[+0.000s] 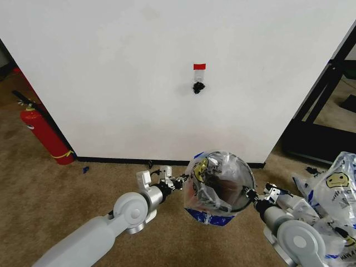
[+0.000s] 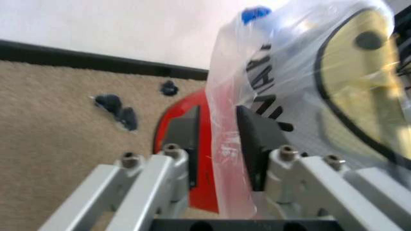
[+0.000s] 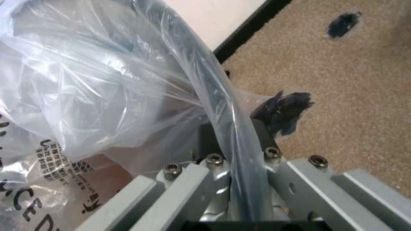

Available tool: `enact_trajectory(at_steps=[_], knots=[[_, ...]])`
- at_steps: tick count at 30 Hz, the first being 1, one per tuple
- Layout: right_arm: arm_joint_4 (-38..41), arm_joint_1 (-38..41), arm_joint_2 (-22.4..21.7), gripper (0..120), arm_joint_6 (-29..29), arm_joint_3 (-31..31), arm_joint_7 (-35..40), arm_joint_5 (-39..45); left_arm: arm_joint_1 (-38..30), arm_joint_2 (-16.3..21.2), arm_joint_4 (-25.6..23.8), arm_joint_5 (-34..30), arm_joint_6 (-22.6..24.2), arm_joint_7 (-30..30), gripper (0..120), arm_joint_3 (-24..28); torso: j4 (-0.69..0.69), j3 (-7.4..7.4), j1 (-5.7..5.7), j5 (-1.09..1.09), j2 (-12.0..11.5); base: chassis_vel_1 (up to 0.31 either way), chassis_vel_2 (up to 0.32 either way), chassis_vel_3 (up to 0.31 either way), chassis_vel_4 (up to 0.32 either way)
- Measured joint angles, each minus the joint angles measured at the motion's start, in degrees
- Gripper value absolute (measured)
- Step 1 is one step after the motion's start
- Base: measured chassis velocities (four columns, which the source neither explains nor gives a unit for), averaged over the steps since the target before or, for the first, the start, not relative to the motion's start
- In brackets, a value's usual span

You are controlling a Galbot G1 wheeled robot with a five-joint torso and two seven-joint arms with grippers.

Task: Pick up the garbage bag from the wall and place it over the trash bin.

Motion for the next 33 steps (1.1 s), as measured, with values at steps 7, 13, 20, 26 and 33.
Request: enact_trajectory(at_steps=[7, 13, 20, 26, 33], knots=[[-1.82, 0.41, 0.07, 0, 0.33, -0.05, -0.58, -2.21, 0.41, 2.11, -3.85, 2.18, -1.08, -3.56, 49, -2.24, 0.0, 0.0, 0.0, 0.0, 0.0, 0.0, 0.0, 0.0, 0.0], [-2.37, 0.35, 0.32, 0, 1.02, -0.66, -1.4, -5.91, -3.12, 3.11, -11.75, 1.57, 3.14, -9.7, 62, -2.19, -0.01, 0.0, 0.0, 0.01, 0.0, 0.0, 0.0, 0.0, 0.0], [-2.48, 1.31, 1.1, 0, 1.67, -2.11, -1.42, -7.79, -9.81, 0.95, -16.21, -2.79, 11.06, -14.26, 36, 5.55, 0.02, 0.0, 0.0, 0.0, 0.0, 0.0, 0.0, 0.0, 0.0], [-2.59, 0.61, 1.58, 0, 1.73, -2.17, -1.44, -9.42, -21.49, -3.49, -9.64, -4.91, 16.93, -20.68, 13, 16.81, -0.01, 0.0, 0.0, 0.01, 0.0, 0.0, 0.0, 0.0, 0.0], [-2.94, 0.41, 2.04, 0, 2.13, -1.89, -1.56, -11.41, -28.56, -10.36, -4.74, -8.79, 20.74, -29.91, 0, 24.39, -0.01, 0.0, 0.0, 0.01, 0.0, 0.0, 0.0, 0.0, 0.0]])
